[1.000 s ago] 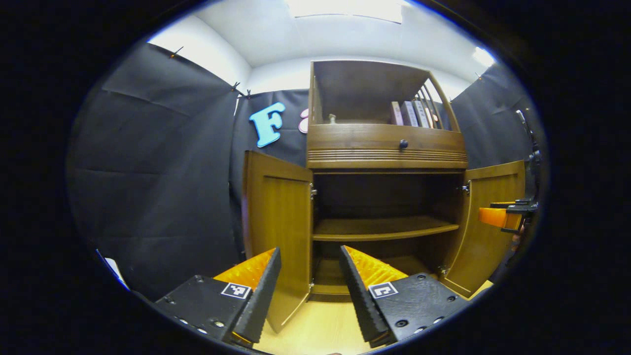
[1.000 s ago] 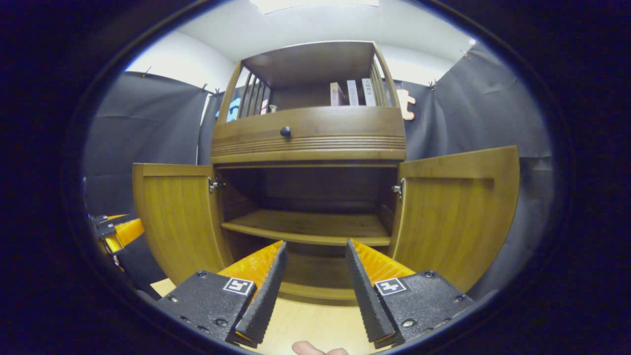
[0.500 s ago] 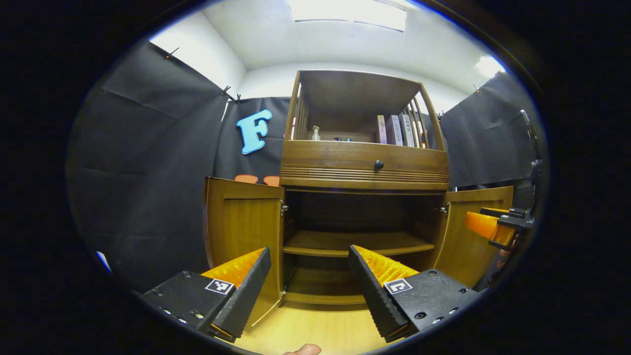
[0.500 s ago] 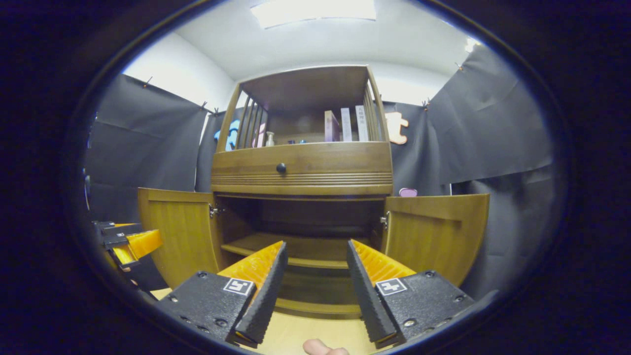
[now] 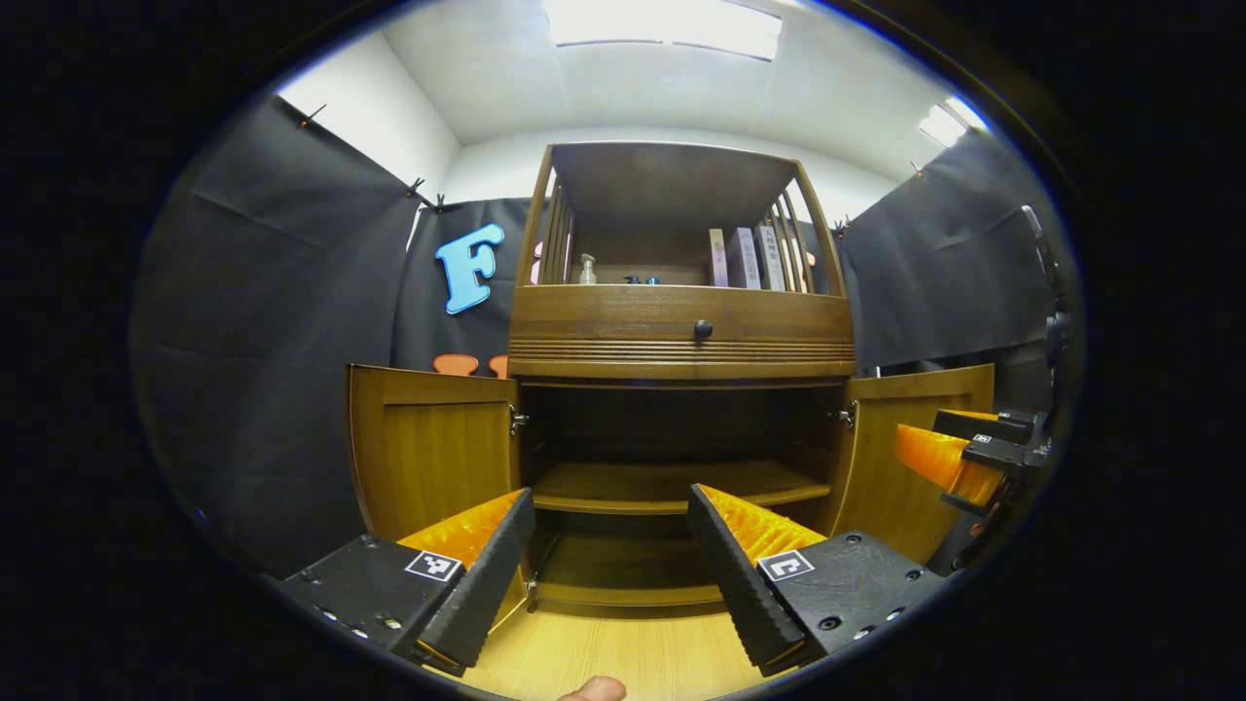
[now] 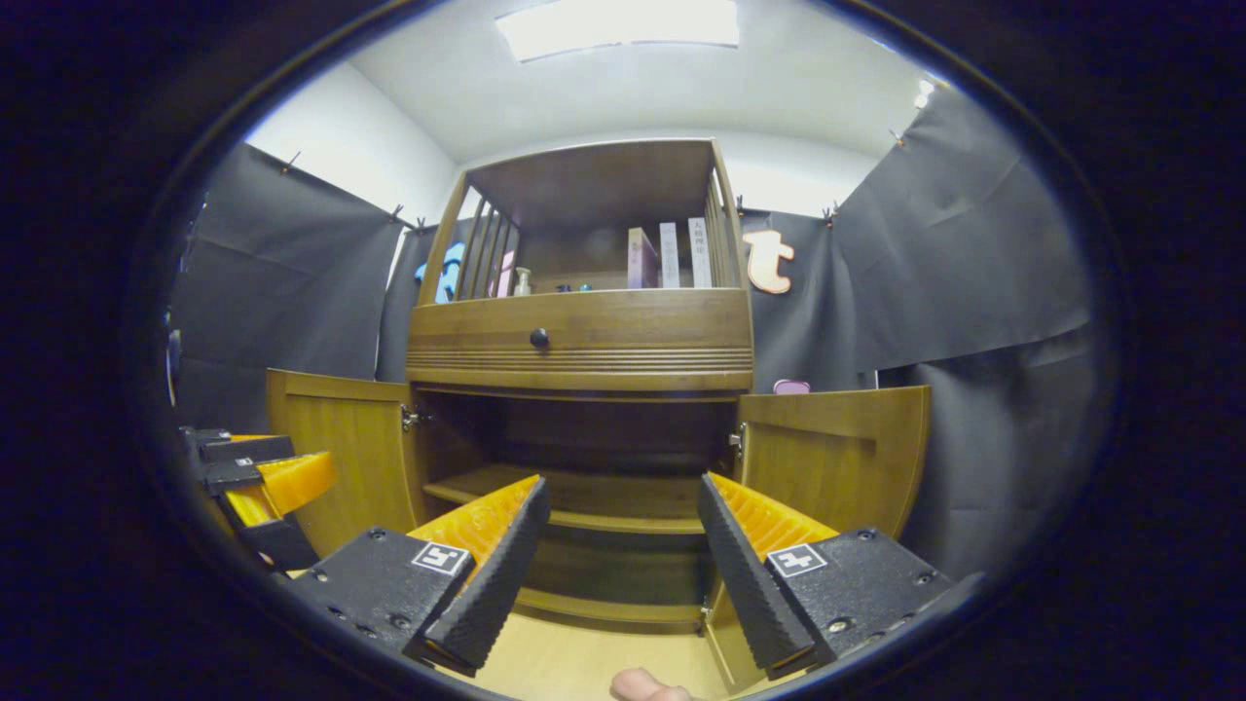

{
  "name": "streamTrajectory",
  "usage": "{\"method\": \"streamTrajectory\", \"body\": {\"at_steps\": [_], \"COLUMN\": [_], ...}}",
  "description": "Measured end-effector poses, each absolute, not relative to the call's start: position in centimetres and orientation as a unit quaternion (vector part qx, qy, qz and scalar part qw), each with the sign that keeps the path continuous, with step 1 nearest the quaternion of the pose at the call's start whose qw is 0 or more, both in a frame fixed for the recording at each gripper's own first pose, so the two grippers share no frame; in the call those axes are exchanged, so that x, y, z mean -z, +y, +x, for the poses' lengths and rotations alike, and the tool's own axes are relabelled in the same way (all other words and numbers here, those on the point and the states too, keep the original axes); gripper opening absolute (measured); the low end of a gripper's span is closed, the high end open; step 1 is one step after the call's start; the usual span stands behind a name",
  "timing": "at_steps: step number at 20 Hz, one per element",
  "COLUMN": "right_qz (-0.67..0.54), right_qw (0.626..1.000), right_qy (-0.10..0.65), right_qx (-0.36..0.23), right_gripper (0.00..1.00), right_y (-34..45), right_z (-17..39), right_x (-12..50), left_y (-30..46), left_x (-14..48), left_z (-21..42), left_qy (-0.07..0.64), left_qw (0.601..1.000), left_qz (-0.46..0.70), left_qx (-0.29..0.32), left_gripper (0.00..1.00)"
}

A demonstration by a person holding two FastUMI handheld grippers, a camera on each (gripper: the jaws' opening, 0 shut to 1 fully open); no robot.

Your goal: Open the right door of the double-door shoe cabinet with the right hand, and open the left door with the left hand.

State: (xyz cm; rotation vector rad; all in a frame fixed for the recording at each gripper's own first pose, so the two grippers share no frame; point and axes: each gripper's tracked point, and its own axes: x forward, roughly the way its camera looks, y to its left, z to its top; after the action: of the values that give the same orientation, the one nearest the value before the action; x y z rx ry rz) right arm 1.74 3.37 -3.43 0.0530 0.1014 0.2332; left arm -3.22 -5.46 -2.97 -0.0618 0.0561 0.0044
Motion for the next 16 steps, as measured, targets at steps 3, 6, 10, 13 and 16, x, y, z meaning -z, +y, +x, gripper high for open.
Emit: {"method": "streamTrajectory", "body": {"at_steps": [3, 6, 10, 13, 16], "right_qz": [0.020, 0.016, 0.013, 0.016, 0.017], "right_qw": [0.992, 0.992, 0.991, 0.991, 0.991], "right_qy": [0.040, 0.024, 0.028, 0.039, 0.044], "right_qx": [-0.119, -0.124, -0.131, -0.131, -0.129], "right_gripper": [1.00, 1.00, 0.96, 0.96, 1.00], "right_y": [3.7, 4.2, 4.7, 4.7, 4.5], "right_z": [2.0, 1.9, 1.9, 2.1, 2.2], "right_x": [3.4, 3.3, 4.3, 4.8, 5.2], "left_y": [-6.3, -6.5, -6.2, -5.4, -4.9], "left_x": [4.1, 5.3, 5.8, 5.4, 4.9], "left_z": [-3.3, -3.4, -3.7, -3.7, -3.7], "left_qy": [0.035, 0.047, 0.045, 0.035, 0.027], "left_qw": [0.999, 0.999, 0.999, 0.999, 0.999], "left_qz": [-0.027, -0.023, -0.021, -0.018, -0.017], "left_qx": [0.003, 0.004, 0.000, -0.011, -0.016], "left_gripper": [1.00, 0.95, 0.95, 0.95, 0.95]}}
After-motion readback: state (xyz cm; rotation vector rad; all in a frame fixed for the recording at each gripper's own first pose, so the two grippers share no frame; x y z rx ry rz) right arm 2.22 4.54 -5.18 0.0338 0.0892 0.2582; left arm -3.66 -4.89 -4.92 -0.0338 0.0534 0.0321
